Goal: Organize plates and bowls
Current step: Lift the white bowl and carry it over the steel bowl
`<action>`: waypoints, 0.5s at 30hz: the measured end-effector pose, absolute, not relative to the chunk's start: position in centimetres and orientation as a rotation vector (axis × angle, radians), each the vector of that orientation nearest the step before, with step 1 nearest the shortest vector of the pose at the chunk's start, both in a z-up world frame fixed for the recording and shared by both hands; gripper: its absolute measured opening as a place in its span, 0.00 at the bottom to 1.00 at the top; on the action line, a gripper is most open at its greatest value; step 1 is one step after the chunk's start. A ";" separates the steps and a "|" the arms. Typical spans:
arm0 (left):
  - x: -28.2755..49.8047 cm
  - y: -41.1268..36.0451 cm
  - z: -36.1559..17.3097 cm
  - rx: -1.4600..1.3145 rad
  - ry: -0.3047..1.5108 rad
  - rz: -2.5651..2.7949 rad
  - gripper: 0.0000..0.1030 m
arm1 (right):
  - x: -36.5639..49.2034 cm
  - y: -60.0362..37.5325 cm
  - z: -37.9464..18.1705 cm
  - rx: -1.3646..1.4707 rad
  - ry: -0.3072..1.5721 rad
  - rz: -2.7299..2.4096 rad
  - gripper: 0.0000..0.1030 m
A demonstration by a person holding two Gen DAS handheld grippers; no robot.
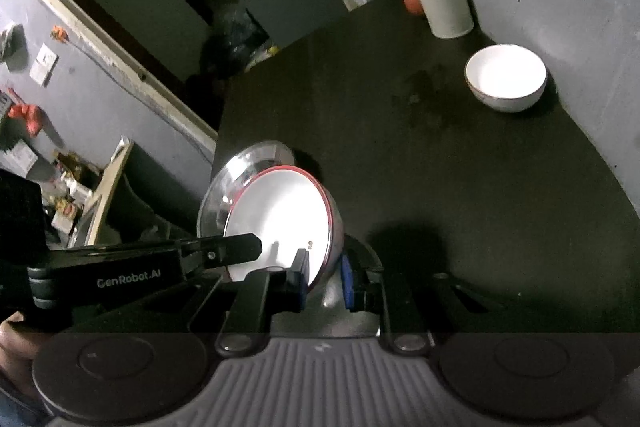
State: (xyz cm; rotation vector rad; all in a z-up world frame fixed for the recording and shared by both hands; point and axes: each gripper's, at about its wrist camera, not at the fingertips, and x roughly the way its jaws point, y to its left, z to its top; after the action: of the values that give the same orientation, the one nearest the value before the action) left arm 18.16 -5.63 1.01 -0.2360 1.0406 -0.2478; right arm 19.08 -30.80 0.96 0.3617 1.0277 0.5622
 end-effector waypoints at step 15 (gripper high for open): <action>17.4 -5.1 -1.2 -0.263 1.150 -0.225 0.11 | 18.8 -29.4 -0.4 0.285 1.152 0.583 0.20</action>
State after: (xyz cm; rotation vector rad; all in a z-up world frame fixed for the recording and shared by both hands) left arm 17.44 -5.09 -1.17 -0.2628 1.1502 -0.2248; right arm 18.81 -29.36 -0.40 0.2850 1.1519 0.5829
